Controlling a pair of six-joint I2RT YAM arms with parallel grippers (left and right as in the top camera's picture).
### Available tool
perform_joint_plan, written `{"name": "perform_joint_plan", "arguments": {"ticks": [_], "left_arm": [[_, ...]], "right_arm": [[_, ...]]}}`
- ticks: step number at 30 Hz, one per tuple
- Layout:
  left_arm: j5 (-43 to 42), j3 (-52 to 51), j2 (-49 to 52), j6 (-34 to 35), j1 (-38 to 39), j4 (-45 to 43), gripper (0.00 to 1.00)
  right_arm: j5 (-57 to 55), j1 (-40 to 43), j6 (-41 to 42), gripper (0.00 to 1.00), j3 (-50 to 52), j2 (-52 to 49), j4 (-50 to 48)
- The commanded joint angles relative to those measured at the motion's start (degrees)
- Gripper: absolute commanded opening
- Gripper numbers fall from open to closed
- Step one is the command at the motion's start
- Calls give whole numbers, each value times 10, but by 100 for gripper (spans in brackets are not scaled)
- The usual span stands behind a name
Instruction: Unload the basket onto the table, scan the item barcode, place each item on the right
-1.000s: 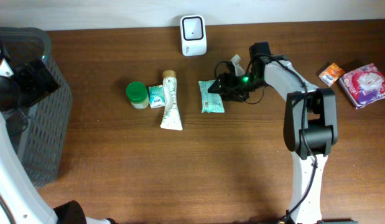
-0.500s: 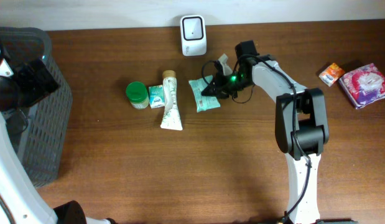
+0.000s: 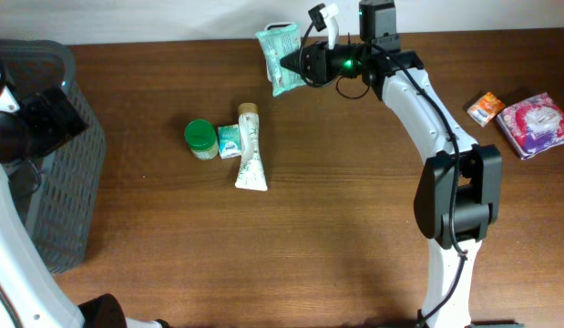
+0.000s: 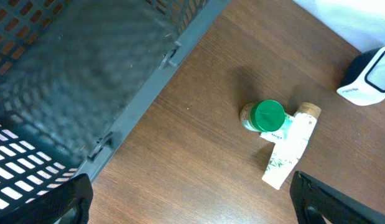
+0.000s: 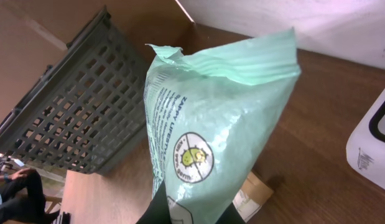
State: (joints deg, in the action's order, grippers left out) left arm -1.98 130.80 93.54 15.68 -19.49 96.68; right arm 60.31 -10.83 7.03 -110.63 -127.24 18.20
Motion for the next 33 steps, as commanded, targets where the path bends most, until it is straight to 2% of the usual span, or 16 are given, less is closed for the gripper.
{"name": "perform_joint_plan", "arguments": {"ticks": [1,3,6,10,11,15,16,19,20,23,24,26,29,30,32,33], "left_arm": [[-2,1,-6,3,-2,0,99],[-2,1,-6,3,-2,0,99],[-2,1,-6,3,-2,0,99],[-2,1,-6,3,-2,0,99],[-2,1,-6,3,-2,0,99],[-2,1,-6,3,-2,0,99],[-2,1,-6,3,-2,0,99],[-2,1,-6,3,-2,0,99],[-2,1,-6,3,-2,0,99],[-2,1,-6,3,-2,0,99],[-2,1,-6,3,-2,0,99],[-2,1,-6,3,-2,0,99],[-2,1,-6,3,-2,0,99],[-2,1,-6,3,-2,0,99],[-2,1,-6,3,-2,0,99],[-2,1,-6,3,-2,0,99]], "right_arm": [[-113,-3,52,4,-4,15,55],[-323,-9,113,4,-4,15,174],[-597,-34,121,4,-5,15,322],[-855,-72,142,4,-9,14,439],[-884,-82,145,4,-9,13,476],[-870,-90,145,6,12,-10,492],[-849,-98,145,16,12,-10,489],[-845,-129,144,16,12,-28,483],[-844,-139,145,24,13,-35,483],[-765,-173,120,30,12,-37,453],[-766,-178,113,36,7,-37,451],[-766,-162,112,39,-26,-36,473],[-765,-111,97,51,-60,-36,498],[-774,-91,66,60,-55,-37,505],[-804,-48,67,74,-49,-37,508],[-792,-31,67,77,-49,-37,507]]}}
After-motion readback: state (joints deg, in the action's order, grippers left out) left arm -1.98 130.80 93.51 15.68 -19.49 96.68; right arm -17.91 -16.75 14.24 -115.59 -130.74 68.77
